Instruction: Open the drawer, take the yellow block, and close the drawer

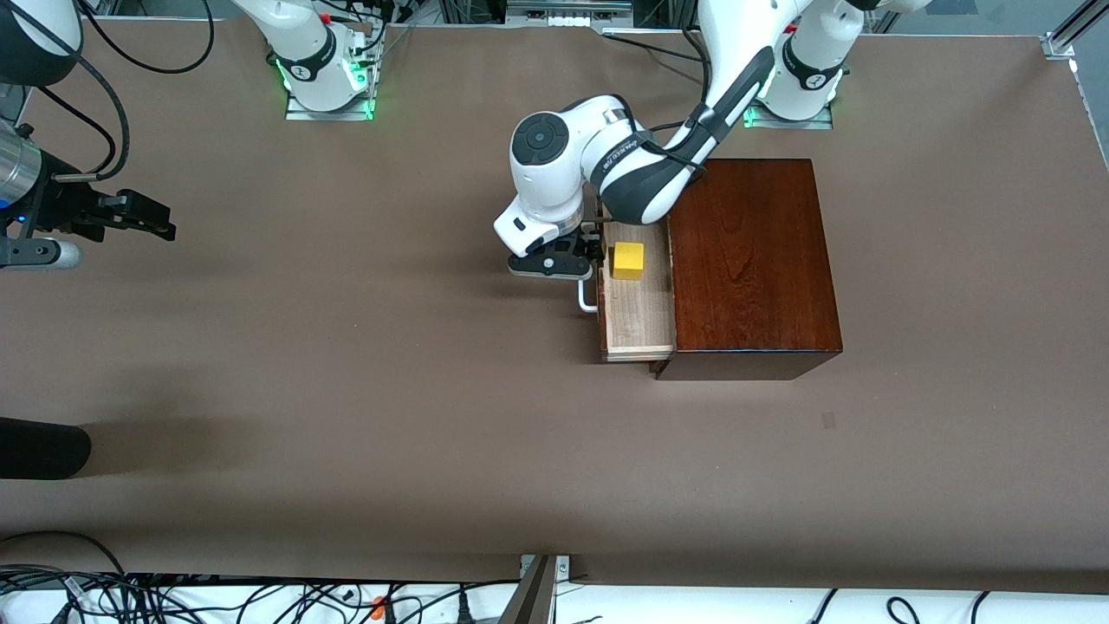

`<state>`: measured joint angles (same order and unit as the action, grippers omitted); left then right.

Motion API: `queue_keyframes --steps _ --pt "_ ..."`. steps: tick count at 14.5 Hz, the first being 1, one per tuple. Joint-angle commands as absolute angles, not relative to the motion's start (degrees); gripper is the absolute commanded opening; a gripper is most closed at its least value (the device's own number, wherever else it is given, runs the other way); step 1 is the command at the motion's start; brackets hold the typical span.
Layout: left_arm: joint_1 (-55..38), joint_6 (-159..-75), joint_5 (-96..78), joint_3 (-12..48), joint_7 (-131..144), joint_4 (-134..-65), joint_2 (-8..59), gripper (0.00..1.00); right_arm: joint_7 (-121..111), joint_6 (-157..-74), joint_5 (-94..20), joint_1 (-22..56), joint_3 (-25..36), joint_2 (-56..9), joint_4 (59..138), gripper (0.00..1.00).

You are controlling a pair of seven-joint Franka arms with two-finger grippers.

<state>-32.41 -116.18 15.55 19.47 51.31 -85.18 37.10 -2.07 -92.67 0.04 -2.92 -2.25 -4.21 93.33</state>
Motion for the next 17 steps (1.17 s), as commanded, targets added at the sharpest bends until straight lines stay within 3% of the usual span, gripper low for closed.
queue_keyframes --steps 1,6,11,17 --pt "-32.7 -110.5 14.5 19.0 50.5 -83.0 34.4 1.0 -3.0 -92.4 -0.8 -3.6 -2.6 -3.8 93.4 1.0" --pt "-30.7 -94.3 9.3 19.0 45.3 -73.1 31.4 1.0 -2.2 -92.6 -0.9 -3.6 -2.7 -3.6 92.9 1.0" --pt "-20.2 -86.2 6.7 19.2 27.2 -72.6 24.8 1.0 6.7 -93.0 -1.1 -2.8 -4.1 -3.3 92.3 1.0" --pt "-6.4 -78.5 6.4 19.1 6.3 -72.7 17.8 1.0 42.0 -93.9 -0.5 -1.0 -16.1 -3.8 91.4 1.0"
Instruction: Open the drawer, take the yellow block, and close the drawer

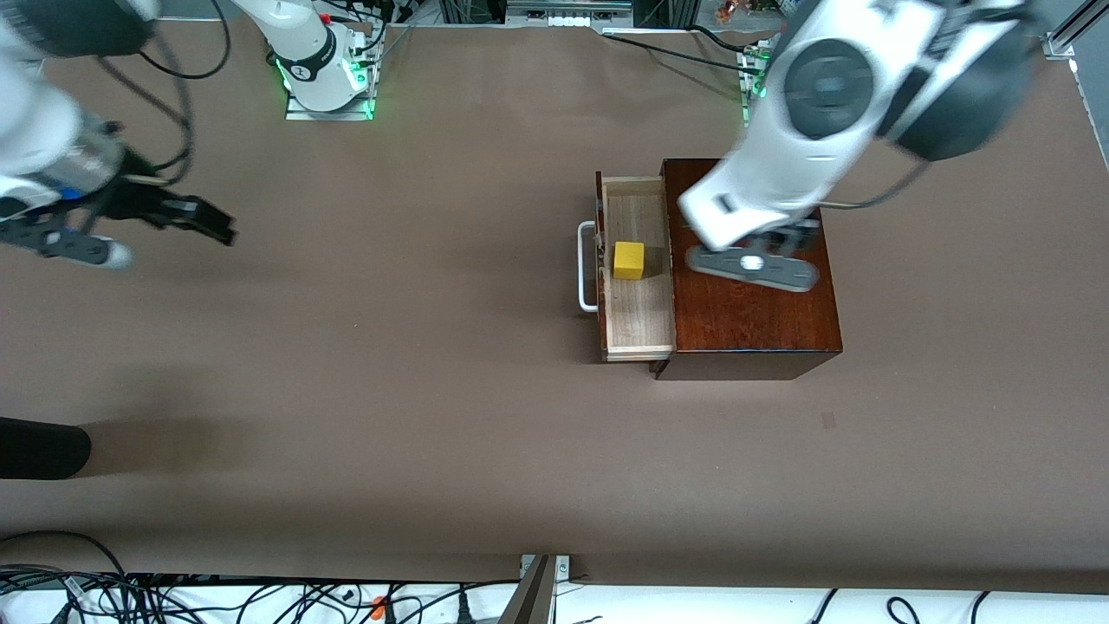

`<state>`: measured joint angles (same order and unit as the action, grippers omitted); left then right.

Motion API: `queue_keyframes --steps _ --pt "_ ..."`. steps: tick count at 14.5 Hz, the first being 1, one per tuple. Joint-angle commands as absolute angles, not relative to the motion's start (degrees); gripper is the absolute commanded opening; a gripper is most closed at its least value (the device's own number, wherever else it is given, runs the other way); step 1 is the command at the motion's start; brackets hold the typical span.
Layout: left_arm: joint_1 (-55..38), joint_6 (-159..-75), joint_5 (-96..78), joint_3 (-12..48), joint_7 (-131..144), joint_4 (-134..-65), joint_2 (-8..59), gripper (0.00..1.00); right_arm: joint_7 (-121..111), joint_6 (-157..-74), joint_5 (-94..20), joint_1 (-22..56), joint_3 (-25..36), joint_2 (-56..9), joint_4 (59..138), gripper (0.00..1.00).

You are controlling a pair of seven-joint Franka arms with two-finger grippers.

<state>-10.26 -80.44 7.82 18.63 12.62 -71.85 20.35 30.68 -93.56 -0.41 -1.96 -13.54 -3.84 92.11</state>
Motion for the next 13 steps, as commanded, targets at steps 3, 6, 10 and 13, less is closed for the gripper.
queue_keyframes --steps 3,6,10,13 --pt "-1.2 -78.2 6.0 18.4 -1.5 -72.9 16.5 1.0 60.8 -98.4 -0.8 6.2 -16.7 -5.5 91.2 1.0" --pt "-2.0 -79.5 1.9 10.1 -3.9 -79.9 9.7 1.0 83.8 -102.7 0.1 15.7 -16.7 -9.7 89.3 1.0" --pt "-2.8 -89.4 0.3 4.6 -3.3 -93.7 -0.7 1.0 109.8 -105.2 0.6 24.2 -16.7 -19.2 80.6 1.0" --pt "-2.9 -90.6 0.3 4.3 -3.1 -98.0 -4.0 1.0 125.0 -106.3 2.0 30.5 -16.5 -28.2 71.4 1.0"
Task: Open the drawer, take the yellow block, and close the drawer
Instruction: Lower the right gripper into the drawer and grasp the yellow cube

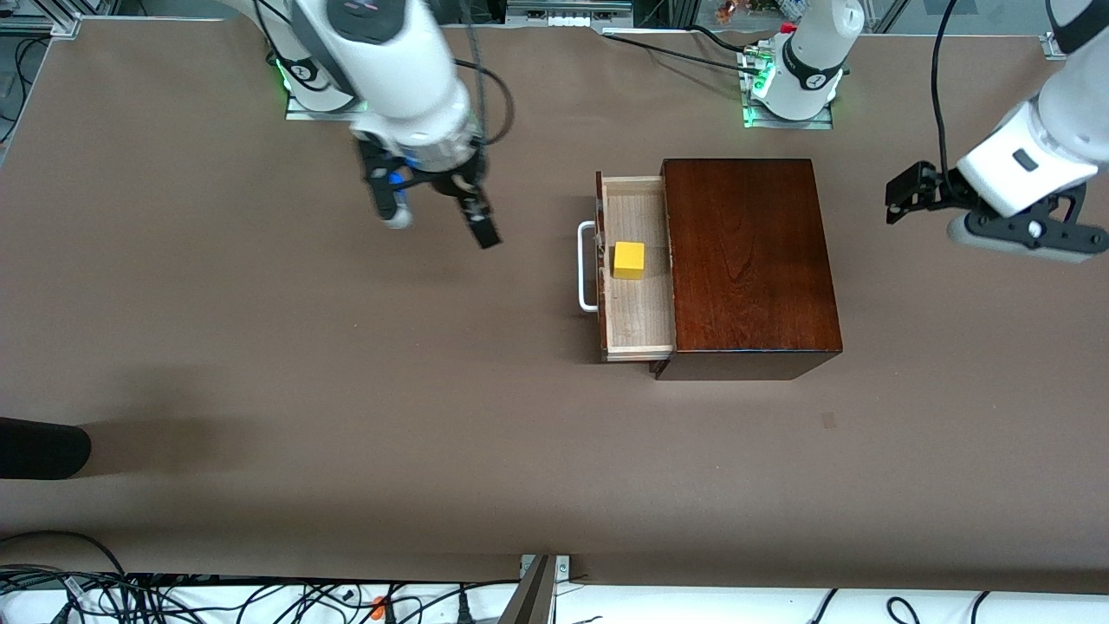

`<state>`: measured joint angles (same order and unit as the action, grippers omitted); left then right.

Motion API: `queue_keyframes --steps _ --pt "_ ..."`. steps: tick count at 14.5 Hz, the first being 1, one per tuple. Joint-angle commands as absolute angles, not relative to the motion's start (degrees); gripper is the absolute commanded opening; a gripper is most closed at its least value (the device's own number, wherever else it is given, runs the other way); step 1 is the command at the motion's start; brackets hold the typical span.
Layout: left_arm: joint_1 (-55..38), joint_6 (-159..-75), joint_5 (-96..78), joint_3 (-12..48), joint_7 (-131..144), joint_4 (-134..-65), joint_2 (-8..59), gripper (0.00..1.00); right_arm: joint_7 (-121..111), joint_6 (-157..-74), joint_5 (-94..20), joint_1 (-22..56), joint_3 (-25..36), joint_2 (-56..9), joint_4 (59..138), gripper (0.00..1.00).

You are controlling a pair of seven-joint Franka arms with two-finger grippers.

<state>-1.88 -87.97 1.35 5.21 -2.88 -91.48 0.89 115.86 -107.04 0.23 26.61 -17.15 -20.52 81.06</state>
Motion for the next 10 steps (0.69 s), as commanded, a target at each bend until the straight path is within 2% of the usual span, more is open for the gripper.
queue_keyframes --steps 1,4,10 --pt "-2.6 -90.0 0.0 4.3 -3.1 -97.3 -3.7 1.0 129.2 -107.7 2.2 32.1 -16.4 -30.8 68.8 1.0" --pt "-2.1 -89.8 -0.4 4.4 -3.3 -95.5 -2.4 1.0 139.2 -113.4 2.2 34.5 -16.3 -35.7 65.4 1.0" --pt "-2.0 -88.4 -0.4 4.4 -2.9 -94.0 -2.3 1.0 146.6 -122.7 2.4 37.5 -16.3 -41.5 65.4 1.0"
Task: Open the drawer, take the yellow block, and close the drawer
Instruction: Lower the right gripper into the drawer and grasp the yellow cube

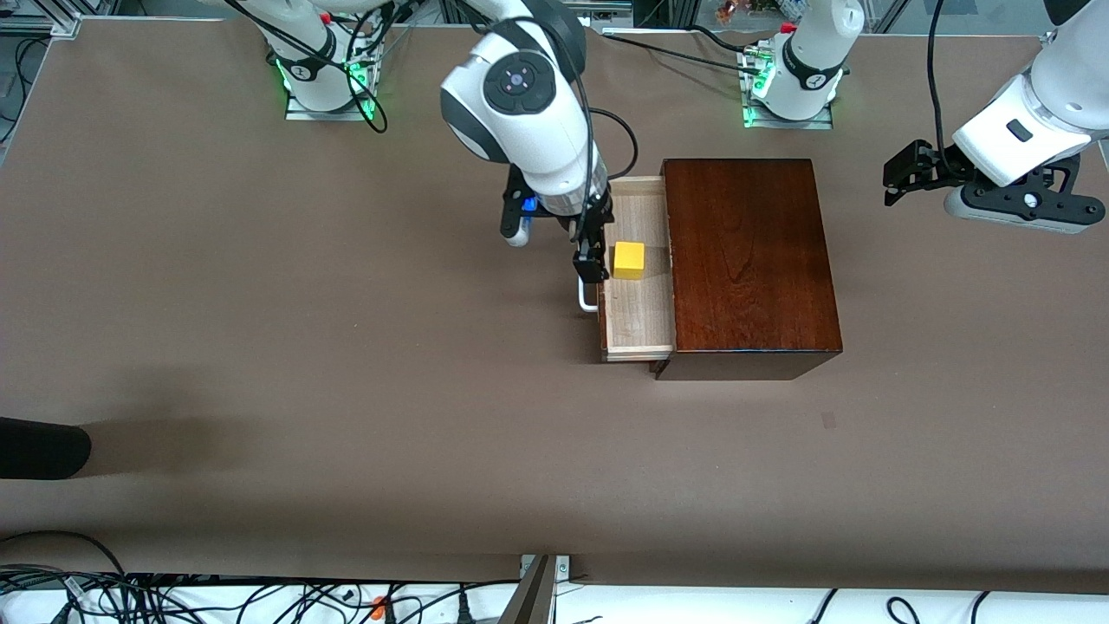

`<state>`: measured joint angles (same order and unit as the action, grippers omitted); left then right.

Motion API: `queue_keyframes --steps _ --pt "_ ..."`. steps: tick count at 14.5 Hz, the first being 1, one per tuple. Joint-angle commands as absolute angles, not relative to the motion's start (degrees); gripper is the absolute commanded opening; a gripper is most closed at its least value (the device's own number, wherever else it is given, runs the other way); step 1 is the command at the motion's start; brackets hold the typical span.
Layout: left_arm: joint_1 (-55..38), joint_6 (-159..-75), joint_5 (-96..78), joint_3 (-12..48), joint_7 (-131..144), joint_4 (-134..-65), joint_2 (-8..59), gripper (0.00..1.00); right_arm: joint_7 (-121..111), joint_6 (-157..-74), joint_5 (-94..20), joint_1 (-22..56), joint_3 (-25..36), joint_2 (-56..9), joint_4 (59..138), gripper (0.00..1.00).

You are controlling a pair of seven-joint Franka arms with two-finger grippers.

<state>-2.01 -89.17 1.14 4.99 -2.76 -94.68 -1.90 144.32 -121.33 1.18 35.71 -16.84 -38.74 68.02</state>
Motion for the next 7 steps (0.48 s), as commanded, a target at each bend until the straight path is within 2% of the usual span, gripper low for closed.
queue_keyframes --steps 1,7 --pt "-1.9 -88.2 -0.4 4.3 -2.9 -94.0 -2.3 1.0 146.8 -123.6 2.4 38.1 -16.2 -42.6 65.4 1.0" --pt "-1.0 -86.9 -0.3 4.3 -3.5 -94.0 -2.2 1.0 149.7 -125.8 2.4 41.0 -14.2 -45.9 65.7 1.0"
